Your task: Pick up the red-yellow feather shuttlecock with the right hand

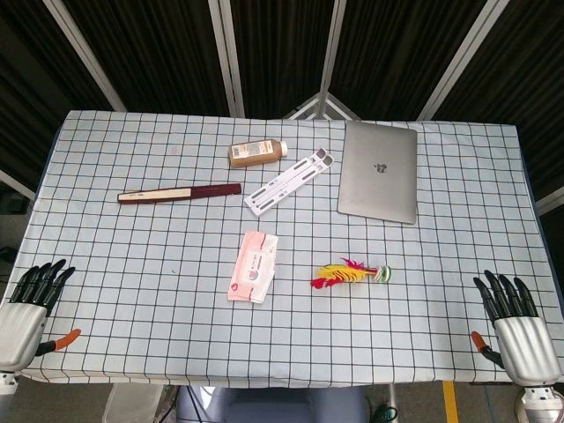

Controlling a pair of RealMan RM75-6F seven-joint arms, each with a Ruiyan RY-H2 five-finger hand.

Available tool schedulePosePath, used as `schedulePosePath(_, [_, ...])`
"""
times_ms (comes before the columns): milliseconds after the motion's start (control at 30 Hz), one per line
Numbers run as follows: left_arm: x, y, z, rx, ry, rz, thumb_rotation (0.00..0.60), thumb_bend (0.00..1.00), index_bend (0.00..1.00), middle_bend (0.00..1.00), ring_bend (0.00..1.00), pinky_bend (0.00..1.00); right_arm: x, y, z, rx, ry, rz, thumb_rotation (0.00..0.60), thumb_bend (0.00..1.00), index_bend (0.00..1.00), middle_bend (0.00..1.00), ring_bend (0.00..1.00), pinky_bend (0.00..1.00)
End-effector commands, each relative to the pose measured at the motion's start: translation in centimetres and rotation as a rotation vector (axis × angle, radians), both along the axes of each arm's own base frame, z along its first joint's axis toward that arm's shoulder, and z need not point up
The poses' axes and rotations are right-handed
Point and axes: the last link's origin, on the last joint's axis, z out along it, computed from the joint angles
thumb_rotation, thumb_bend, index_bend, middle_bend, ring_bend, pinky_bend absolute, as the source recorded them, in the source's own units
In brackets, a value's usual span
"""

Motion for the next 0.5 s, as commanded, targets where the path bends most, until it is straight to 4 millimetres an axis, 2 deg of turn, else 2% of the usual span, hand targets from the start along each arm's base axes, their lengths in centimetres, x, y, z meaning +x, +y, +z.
schedulePosePath(33, [0.0,0.0,0.0,0.0,0.0,0.0,0.6,0.0,0.0,0.0,0.0,0.0,0.1,0.0,-0.1,0.003,-0.006,0.0,0.6,0.32,0.0,0.0,0.0,0.0])
schedulePosePath(200, [0.0,0.0,0.0,0.0,0.0,0.0,0.6,0.0,0.0,0.0,0.0,0.0,0.8,-1.1,-0.9,0.013,-0.039,0.014,0.6,0.32,0.0,0.0,0.0,0.0])
schedulePosePath(333, [0.1,-0.1,-0.1,0.001,0.002,-0.005,0.6,0.0,0.0,0.0,0.0,0.0,2.8,-3.0,-2.9,0.061,-0.107,0.032,0.6,0.32,0.0,0.0,0.0,0.0])
schedulePosePath(400, [0.1,0.0,-0.1,0.0,0.003,-0.002,0.6,0.0,0.0,0.0,0.0,0.0,4.1,-4.0,-3.9,0.085,-0.155,0.036,0.6,0.32,0.03,0.0,0.0,0.0])
schedulePosePath(500, [0.0,0.1,-0.1,0.0,0.002,0.002,0.6,0.0,0.0,0.0,0.0,0.0,6.4,-6.1,-5.9,0.123,-0.231,0.043,0.6,0.32,0.16,0.0,0.0,0.0])
